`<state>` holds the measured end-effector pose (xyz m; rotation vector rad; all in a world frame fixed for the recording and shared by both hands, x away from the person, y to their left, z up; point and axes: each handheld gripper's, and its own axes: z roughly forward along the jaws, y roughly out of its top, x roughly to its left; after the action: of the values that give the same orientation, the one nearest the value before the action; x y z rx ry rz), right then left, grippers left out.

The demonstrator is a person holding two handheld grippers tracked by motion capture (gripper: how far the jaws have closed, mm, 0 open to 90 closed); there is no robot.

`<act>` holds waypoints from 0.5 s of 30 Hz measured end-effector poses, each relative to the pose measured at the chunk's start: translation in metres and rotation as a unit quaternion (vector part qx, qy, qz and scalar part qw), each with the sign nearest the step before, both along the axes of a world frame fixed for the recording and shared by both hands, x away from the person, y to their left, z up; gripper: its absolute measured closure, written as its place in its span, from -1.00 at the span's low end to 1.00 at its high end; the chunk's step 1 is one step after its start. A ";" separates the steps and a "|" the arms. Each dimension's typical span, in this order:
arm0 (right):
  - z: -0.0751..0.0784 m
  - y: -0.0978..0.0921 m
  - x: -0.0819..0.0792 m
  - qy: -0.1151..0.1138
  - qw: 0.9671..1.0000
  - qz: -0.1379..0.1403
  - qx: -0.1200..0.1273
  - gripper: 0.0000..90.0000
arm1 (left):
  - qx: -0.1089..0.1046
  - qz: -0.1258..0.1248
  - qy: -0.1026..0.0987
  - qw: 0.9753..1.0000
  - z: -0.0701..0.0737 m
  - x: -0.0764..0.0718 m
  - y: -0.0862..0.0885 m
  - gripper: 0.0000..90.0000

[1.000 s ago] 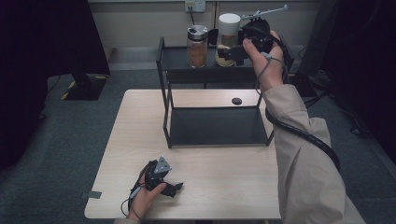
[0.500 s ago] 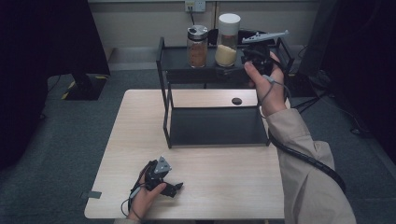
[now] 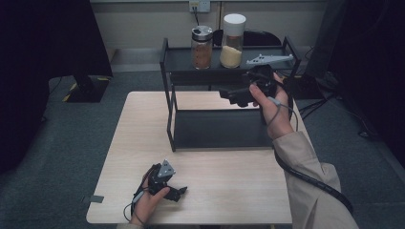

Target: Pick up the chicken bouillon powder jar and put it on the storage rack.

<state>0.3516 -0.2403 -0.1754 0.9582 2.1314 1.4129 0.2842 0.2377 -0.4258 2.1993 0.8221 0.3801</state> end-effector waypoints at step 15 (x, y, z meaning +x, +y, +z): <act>-0.042 -0.012 -0.010 0.004 1.000 0.020 0.012 -0.99 | 0.000 0.000 0.000 1.000 0.000 0.000 0.000 -1.00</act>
<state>0.3416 -0.2526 -0.2175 0.9369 2.1563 1.4585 0.2842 0.2377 -0.4258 2.1991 0.8225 0.3796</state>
